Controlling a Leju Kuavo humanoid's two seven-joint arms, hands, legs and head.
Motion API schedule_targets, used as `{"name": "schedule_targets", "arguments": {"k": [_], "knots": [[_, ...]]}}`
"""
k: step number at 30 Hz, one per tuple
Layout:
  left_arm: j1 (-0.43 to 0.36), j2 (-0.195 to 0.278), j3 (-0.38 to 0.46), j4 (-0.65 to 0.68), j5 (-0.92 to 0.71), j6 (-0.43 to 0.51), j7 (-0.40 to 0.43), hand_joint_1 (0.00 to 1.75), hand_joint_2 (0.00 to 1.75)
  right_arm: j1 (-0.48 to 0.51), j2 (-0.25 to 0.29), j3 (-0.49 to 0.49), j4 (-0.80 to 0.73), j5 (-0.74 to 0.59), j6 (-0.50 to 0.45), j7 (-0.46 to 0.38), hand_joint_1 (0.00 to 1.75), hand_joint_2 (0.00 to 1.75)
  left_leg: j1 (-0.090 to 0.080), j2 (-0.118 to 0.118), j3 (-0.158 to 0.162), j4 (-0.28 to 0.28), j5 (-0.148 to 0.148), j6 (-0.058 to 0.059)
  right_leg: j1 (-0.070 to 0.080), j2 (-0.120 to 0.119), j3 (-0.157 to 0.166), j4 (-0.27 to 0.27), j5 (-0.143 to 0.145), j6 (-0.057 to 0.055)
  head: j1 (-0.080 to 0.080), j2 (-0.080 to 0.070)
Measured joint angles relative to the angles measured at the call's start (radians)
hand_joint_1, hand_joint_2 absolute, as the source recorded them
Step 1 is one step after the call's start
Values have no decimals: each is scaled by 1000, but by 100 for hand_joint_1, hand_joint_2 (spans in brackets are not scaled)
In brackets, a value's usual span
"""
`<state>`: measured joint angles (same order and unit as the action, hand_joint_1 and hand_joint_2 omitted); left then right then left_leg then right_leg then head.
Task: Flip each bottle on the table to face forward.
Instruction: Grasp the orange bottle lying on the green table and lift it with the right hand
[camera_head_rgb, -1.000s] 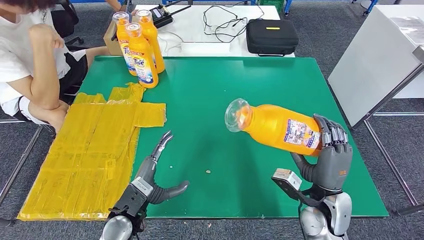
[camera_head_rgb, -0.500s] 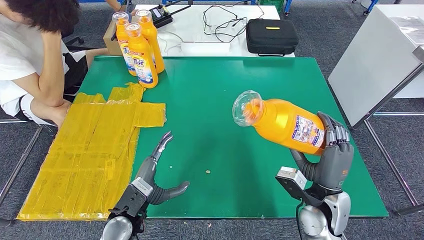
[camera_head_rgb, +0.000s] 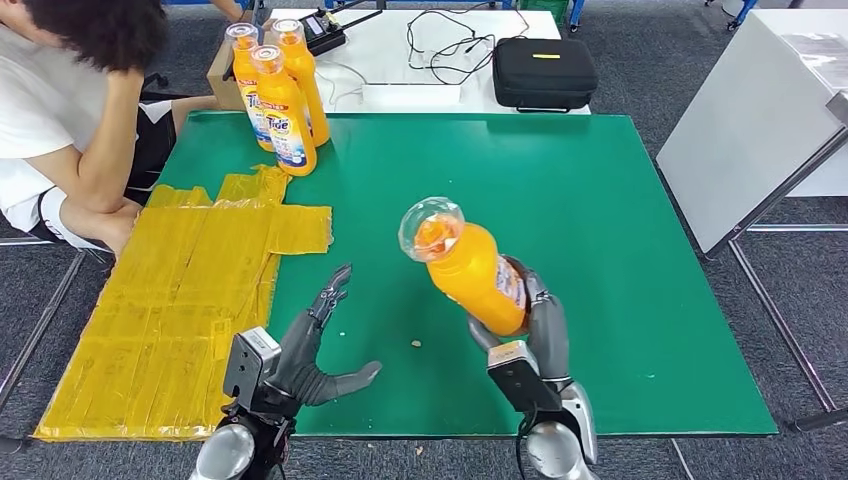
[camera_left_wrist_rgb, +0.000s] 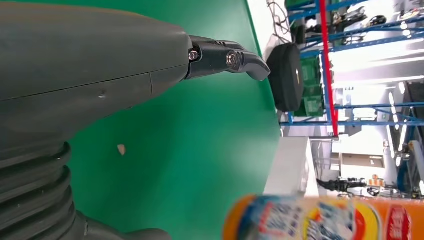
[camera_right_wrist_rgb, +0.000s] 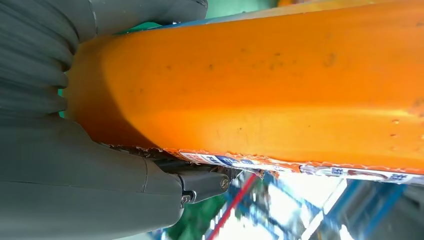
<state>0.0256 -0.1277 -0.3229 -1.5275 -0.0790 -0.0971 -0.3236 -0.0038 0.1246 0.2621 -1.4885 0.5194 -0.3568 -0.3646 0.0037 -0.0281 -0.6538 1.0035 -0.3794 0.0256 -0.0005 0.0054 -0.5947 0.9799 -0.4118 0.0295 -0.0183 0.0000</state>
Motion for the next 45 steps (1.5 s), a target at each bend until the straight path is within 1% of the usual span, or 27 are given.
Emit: {"name": "schedule_targets", "arguments": {"k": [5,10,18,32,38,45], "knots": [[-9,4,0,13,38,-15,11,0,175,-24,30,77,83,-15,24,-2,175,175,0,0,0,0,0,0,0,0,-1,0,0,0,0,0],[-18,5,0,26,67,-22,15,0,175,-54,49,150,159,-27,40,-7,175,175,0,0,0,0,0,0,0,0,-1,0,0,0,0,0],[-37,8,0,42,85,-24,15,0,175,-88,65,222,233,-34,62,-12,175,175,0,0,-1,0,0,0,0,0,-1,0,0,0,0,0],[-46,19,0,51,105,-19,14,0,175,-137,72,279,337,-40,83,-13,175,175,0,0,-1,0,0,0,0,0,-1,0,0,0,0,0],[-43,25,-3,48,115,-23,8,0,175,-148,76,286,386,-65,92,-13,175,175,0,0,-1,0,0,0,0,0,-1,0,0,0,0,0],[-34,34,-20,15,139,-45,-6,0,175,-145,77,286,454,-76,93,-23,175,175,0,0,-1,0,0,0,0,0,-2,0,0,0,0,0]]}}
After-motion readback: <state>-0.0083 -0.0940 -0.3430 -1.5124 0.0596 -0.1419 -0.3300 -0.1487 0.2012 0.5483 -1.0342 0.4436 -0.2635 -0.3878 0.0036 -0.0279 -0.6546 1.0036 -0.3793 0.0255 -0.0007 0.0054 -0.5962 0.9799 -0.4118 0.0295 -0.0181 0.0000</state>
